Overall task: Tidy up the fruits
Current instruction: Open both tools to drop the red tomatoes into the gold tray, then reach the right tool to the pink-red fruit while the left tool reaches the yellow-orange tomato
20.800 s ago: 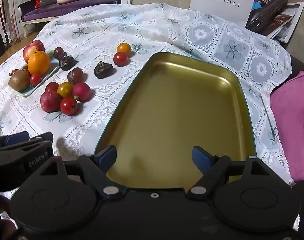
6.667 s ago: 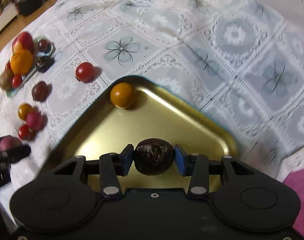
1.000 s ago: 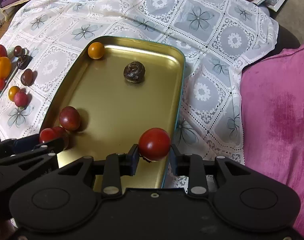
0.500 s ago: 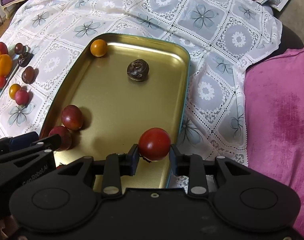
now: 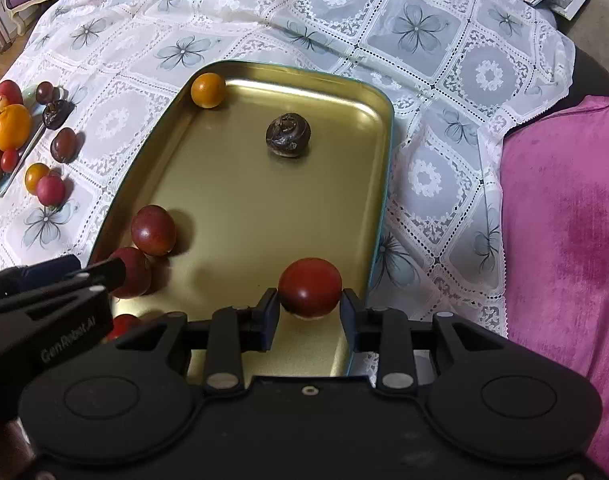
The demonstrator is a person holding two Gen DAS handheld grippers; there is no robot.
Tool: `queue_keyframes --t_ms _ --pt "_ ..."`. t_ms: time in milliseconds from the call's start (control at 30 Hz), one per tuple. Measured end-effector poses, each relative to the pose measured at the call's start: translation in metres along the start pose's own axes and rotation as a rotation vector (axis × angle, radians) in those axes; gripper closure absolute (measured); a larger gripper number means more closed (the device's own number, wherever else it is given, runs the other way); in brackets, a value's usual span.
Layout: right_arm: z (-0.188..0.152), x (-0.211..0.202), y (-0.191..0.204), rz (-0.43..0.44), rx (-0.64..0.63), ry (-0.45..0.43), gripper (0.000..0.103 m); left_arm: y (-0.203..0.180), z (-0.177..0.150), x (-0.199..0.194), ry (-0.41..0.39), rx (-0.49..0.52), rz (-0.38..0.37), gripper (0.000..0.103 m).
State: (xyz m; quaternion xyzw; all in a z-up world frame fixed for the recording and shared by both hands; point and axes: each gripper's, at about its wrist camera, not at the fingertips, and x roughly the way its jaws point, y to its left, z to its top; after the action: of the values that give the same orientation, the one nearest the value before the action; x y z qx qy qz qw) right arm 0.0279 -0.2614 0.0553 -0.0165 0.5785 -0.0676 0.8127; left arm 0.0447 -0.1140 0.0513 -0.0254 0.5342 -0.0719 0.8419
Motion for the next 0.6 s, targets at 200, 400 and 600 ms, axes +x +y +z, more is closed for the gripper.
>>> queue_keyframes --t_ms 200,400,600 --pt "0.000 -0.003 0.001 0.001 -0.001 -0.012 0.069 0.004 0.001 0.000 -0.001 -0.010 0.002 0.059" --pt "0.000 -0.003 0.006 0.012 -0.018 -0.007 0.069 0.010 0.003 -0.003 -0.016 -0.020 0.018 0.059" --pt "0.002 0.002 0.014 0.056 -0.037 0.031 0.069 0.027 0.010 -0.004 -0.026 -0.058 0.044 0.059"
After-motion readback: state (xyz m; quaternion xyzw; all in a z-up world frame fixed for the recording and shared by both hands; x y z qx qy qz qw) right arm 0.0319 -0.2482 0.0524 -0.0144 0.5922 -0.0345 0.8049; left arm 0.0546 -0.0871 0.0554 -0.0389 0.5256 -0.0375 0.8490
